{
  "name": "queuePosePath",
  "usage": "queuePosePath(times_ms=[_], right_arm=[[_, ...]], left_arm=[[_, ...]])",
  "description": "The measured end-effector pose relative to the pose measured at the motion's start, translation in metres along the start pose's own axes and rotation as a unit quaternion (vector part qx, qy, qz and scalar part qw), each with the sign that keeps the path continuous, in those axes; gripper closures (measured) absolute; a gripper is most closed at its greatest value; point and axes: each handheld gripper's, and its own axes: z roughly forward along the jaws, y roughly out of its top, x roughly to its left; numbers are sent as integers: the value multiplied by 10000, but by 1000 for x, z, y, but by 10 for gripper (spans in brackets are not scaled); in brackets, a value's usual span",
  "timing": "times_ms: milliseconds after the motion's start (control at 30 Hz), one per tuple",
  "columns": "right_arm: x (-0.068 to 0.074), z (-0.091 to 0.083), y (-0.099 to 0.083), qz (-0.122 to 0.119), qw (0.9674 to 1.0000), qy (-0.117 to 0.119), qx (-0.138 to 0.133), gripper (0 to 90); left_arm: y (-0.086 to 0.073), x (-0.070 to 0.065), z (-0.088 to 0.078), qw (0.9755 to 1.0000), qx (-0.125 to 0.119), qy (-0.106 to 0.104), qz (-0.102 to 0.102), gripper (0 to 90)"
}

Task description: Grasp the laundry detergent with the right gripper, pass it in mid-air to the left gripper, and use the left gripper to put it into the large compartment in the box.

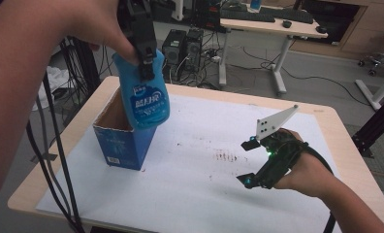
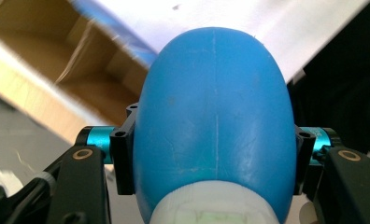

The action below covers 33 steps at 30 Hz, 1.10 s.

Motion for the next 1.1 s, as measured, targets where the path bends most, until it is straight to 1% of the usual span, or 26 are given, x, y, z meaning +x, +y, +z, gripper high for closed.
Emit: queuePosePath(times_ms=[33, 67, 100, 133, 167, 200, 233, 267, 300, 333, 367, 400, 433, 467, 500, 533, 567, 600, 633, 667, 767, 900, 933, 967, 1000, 1100], right_arm=[[0, 0, 0, 0, 10000, 0, 0, 8], [-3, -5, 1, -25, 9998, -21, 209, 8], [-3, -5, 1, -25, 9998, -21, 209, 8], [-6, -10, 1, -48, 9992, -60, 380, 8], [-6, -10, 1, -48, 9992, -60, 380, 8], [-8, -16, 3, -70, 9983, -102, 564, 8], [-8, -16, 3, -70, 9983, -102, 564, 8], [-11, -23, 4, -87, 9974, -159, 692, 8], [-13, -26, 5, -103, 9971, -186, 732, 8], [-14, -29, 5, -99, 9967, -226, 777, 8], [-14, -29, 5, -99, 9967, -226, 777, 8], [-16, -35, 7, -102, 9958, -301, 856, 8], [-16, -35, 7, -102, 9958, -301, 856, 8], [-17, -40, 9, -113, 9955, -337, 875, 8], [-17, -40, 9, -113, 9955, -337, 875, 8], [-18, -42, 10, -125, 9953, -359, 887, 9], [-18, -42, 10, -125, 9953, -359, 887, 9], [-18, -43, 11, -121, 9952, -379, 889, 9], [-18, -44, 10, -127, 9953, -377, 887, 8], [-17, -44, 10, -112, 9951, -387, 905, 9], [-17, -44, 10, -112, 9948, -404, 929, 9], [-17, -46, 10, -130, 9952, -451, 856, 8], [-17, -46, 10, -157, 9953, -481, 829, 9], [-17, -46, 10, -157, 9953, -481, 829, 9], [-16, -47, 10, -173, 9952, -486, 827, 9], [-16, -47, 9, -185, 9951, -510, 823, 9]], left_arm=[[0, 0, 0, 10000, 0, 0, 0, 383], [-4, 10, -4, 9993, -10, 81, -361, 383], [-4, 10, -4, 9993, -10, 81, -361, 383], [-8, 19, -6, 9976, 15, 144, -682, 383], [-8, 19, -6, 9976, 15, 144, -682, 383], [-12, 28, -6, 9944, 48, 163, -1043, 383], [-12, 28, -6, 9944, 48, 163, -1043, 383], [-15, 36, -4, 9905, 89, 179, -1358, 383], [-15, 36, -4, 9905, 89, 179, -1358, 383], [-16, 43, -1, 9862, 195, 191, -1633, 383], [-16, 43, -1, 9862, 195, 191, -1633, 383], [-15, 48, 4, 9818, 305, 228, -1860, 383], [-15, 48, 4, 9818, 305, 228, -1860, 383], [-14, 53, 8, 9778, 379, 264, -2045, 383], [-14, 53, 8, 9778, 379, 264, -2045, 383], [-13, 57, 13, 9746, 400, 299, -2185, 383], [-13, 57, 13, 9746, 400, 299, -2185, 383], [-12, 61, 20, 9710, 420, 316, -2334, 383], [-12, 61, 20, 9710, 420, 316, -2334, 383], [-12, 64, 29, 9688, 469, 319, -2415, 383], [-11, 68, 41, 9690, 595, 277, -2382, 383], [-10, 73, 67, 9713, 678, 196, -2274, 383], [-10, 74, 79, 9730, 691, 158, -2194, 383], [-10, 74, 79, 9730, 691, 158, -2194, 383], [-10, 75, 90, 9763, 641, 156, -2060, 383], [-10, 76, 102, 9787, 717, 117, -1918, 383]])
